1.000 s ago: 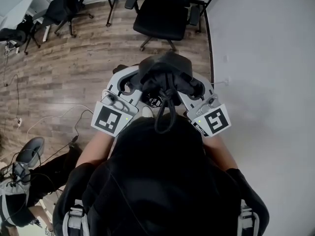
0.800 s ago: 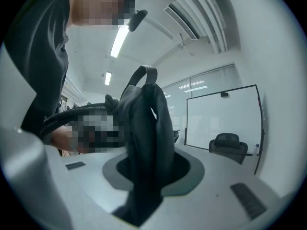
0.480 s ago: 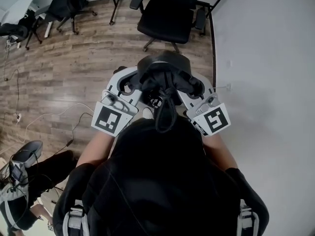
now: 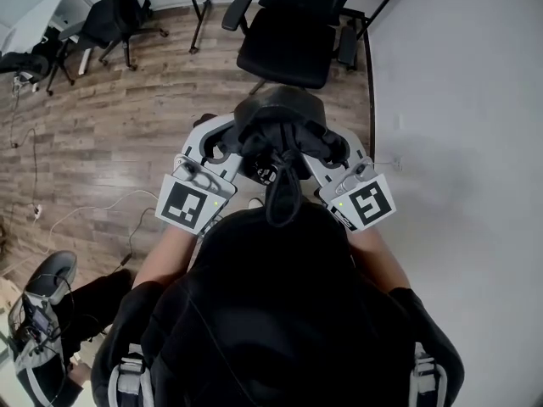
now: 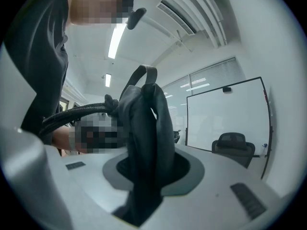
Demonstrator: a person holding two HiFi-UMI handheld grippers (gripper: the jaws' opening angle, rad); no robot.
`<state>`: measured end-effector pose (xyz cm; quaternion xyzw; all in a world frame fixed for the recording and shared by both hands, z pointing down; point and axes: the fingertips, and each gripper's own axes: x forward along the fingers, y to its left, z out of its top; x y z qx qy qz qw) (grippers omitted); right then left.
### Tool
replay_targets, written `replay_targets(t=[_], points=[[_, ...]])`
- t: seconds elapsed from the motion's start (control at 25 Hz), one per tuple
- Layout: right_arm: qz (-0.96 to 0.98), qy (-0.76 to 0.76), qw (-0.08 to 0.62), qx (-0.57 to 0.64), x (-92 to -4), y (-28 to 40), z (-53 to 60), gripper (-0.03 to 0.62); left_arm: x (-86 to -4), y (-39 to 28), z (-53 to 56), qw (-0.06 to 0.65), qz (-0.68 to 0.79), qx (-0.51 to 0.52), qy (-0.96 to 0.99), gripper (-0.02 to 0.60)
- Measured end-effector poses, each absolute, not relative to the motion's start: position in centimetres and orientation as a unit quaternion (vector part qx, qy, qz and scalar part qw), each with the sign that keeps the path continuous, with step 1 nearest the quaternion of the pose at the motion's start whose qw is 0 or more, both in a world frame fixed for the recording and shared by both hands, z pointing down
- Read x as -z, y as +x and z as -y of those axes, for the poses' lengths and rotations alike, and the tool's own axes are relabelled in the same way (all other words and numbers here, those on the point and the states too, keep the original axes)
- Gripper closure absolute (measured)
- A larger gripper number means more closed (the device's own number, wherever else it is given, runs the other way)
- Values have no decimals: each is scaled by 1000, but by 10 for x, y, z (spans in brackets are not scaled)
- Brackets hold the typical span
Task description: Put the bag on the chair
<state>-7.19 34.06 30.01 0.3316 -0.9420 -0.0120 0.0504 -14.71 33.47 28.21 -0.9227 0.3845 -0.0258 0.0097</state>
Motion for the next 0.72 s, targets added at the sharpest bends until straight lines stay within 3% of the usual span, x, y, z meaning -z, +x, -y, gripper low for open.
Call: replay_targets(t=[0.72], points=[[946,322,41,0,-292,-26,-235,490,-275,-100,-234,4,-398,39,-917,548]])
